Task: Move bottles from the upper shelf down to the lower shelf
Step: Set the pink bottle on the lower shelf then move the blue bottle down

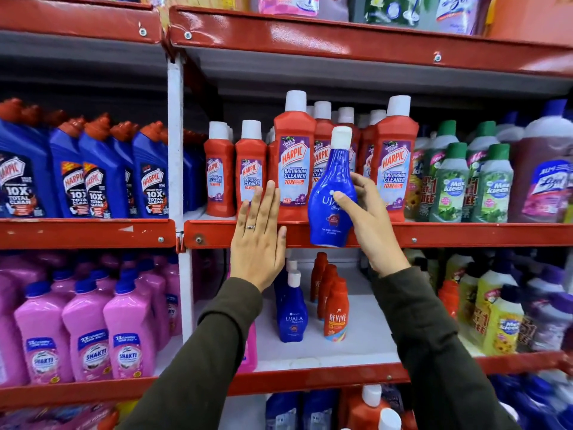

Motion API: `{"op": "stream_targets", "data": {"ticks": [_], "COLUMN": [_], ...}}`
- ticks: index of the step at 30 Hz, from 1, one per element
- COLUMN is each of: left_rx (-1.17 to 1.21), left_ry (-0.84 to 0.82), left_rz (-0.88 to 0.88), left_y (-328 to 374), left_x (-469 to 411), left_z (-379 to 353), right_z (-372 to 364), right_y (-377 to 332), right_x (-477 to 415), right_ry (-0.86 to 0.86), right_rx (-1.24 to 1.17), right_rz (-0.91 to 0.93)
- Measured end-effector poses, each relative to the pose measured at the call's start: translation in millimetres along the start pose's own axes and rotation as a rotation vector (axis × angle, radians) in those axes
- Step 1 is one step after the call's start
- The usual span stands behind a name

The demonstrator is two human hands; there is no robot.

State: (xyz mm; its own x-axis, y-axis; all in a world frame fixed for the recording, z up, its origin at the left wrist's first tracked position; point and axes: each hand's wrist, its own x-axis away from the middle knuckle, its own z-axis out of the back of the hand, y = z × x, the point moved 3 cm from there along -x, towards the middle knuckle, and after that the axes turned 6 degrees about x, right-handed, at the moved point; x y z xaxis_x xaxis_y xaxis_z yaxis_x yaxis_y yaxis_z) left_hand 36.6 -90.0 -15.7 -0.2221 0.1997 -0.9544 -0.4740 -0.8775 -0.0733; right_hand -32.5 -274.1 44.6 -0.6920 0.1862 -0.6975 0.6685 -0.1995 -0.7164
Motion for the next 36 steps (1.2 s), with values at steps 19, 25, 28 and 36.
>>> {"op": "stream_targets", "data": {"ticks": [19,25,28,36], "left_rx": [0.112,0.023,-0.001,-0.023], "left_ry": [-0.109,-0.212,-0.242,-0.289], "left_rz": [0.217,0.272,0.285,0.310], "left_y": [-1,-3,-5,-7], "left_x": [210,247,261,267], "left_z": [-37,-53,-56,-60], "right_z": [-13,-25,-32,-36], "right_y": [152,192,209,238], "right_x": [157,157,155,149], "right_ry": [-0.136,-0.165,-0.191,-0.160], "right_rx": [0.034,0.099,0.157,0.197], "right_rz": [-0.183,-0.280,-0.290,-0.323]}}
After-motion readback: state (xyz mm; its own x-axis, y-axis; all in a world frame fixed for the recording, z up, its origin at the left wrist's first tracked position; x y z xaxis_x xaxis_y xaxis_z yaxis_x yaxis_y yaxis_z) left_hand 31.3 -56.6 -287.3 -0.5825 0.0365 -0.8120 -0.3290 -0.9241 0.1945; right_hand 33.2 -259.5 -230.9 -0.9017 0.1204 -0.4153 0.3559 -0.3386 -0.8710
